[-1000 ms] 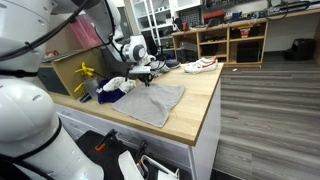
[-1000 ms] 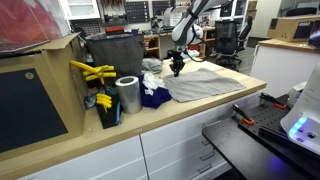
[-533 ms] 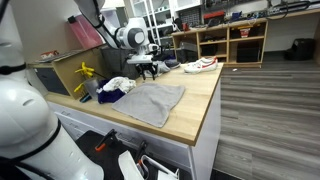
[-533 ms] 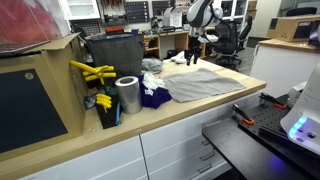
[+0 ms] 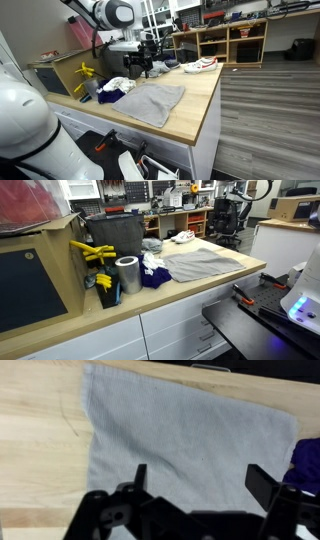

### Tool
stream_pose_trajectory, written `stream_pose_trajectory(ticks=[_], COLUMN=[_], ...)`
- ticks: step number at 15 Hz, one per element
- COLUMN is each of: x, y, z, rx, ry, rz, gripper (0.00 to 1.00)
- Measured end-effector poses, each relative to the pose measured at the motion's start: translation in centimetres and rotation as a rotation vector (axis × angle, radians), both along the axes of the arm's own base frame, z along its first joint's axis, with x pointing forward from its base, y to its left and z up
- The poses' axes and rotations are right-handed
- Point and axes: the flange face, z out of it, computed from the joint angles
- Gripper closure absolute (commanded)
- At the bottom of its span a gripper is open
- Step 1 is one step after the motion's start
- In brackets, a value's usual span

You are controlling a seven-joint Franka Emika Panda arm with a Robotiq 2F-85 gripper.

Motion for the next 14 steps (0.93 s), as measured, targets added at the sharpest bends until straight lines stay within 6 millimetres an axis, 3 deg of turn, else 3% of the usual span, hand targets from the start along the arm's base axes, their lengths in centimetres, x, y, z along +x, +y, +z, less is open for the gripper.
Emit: stream_pose_trajectory(ticks=[5, 14], x=[-6.1, -7.0], y=[-2.6, -2.3], z=[5.4, 5.3], rx=[0.050, 0.053], ry=[0.008, 0.008], rz=[-0.061, -0.054], gripper=[0.00, 0.00])
